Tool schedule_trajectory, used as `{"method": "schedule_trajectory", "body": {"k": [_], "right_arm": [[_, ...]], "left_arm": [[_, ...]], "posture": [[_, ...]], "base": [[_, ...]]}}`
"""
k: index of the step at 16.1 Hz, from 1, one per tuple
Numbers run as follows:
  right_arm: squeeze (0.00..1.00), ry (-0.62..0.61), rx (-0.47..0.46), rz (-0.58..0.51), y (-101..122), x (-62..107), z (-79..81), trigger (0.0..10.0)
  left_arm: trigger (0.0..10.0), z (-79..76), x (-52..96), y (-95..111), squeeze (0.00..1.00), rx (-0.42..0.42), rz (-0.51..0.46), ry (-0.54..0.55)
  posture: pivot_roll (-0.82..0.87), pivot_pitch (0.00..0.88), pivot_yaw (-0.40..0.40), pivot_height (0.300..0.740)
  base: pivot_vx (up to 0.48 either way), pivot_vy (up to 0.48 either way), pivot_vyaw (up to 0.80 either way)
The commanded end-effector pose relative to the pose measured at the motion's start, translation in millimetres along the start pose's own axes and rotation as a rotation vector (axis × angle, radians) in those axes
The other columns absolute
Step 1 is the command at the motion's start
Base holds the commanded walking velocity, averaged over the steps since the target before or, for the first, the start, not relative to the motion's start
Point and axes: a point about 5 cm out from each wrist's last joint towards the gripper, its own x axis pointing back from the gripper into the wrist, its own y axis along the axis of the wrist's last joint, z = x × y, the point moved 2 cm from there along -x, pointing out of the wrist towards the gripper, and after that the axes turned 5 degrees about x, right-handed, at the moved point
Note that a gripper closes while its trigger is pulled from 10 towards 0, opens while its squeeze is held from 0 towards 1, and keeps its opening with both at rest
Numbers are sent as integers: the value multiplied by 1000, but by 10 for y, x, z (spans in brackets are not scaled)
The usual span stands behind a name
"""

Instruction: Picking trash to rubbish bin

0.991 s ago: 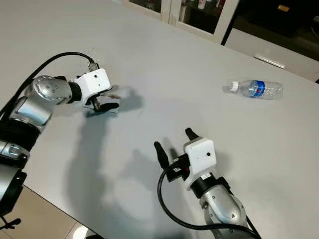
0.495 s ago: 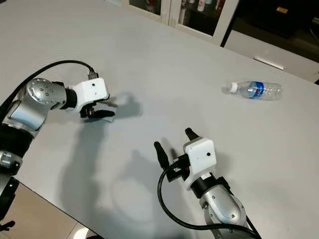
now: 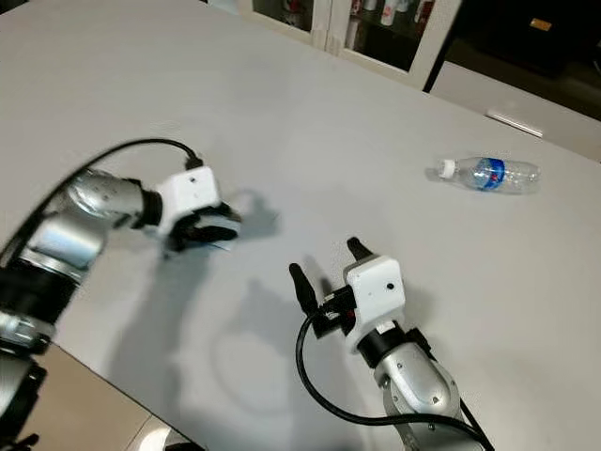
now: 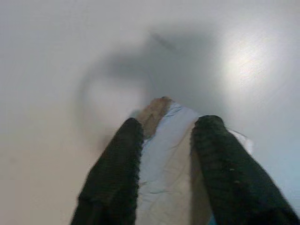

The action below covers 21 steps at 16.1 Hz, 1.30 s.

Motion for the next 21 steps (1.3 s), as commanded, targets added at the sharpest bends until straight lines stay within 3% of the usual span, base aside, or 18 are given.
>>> {"method": "schedule_trajectory", "body": {"k": [1,9,12,14,15,18,20,21], "right_arm": [[0,-11,-3,7,-33,18,-36,10000],[0,-22,6,5,-47,-1,-60,10000],[0,-27,13,6,-56,-2,-69,10000],[0,-28,16,6,-58,-3,-73,10000],[0,-33,20,6,-61,-6,-87,10000],[0,-34,25,5,-64,-12,-97,10000],[0,-34,27,2,-67,-39,-106,10000],[0,-35,27,1,-68,-46,-108,10000]], "left_arm": [[0,-190,-162,-99,0,39,28,-70],[0,-509,-356,264,0,66,-110,-157],[0,-370,-317,411,0,132,-226,-60],[0,-338,-278,439,0,144,-254,-41],[0,-274,-194,516,0,170,-338,2],[0,-217,-117,592,0,191,-402,36],[0,-206,-70,535,0,39,-321,37],[196,-207,-42,525,0,15,-311,12]], "posture": [[268,203,-82,740],[258,188,-80,740],[259,184,-80,740],[259,184,-80,740],[259,181,-82,740],[260,179,-83,740],[270,171,-80,740],[275,167,-77,740]], "base": [[0,0,0],[0,0,0],[0,0,0],[0,0,0],[0,0,0],[0,0,0],[0,0,0],[0,0,0]]}}
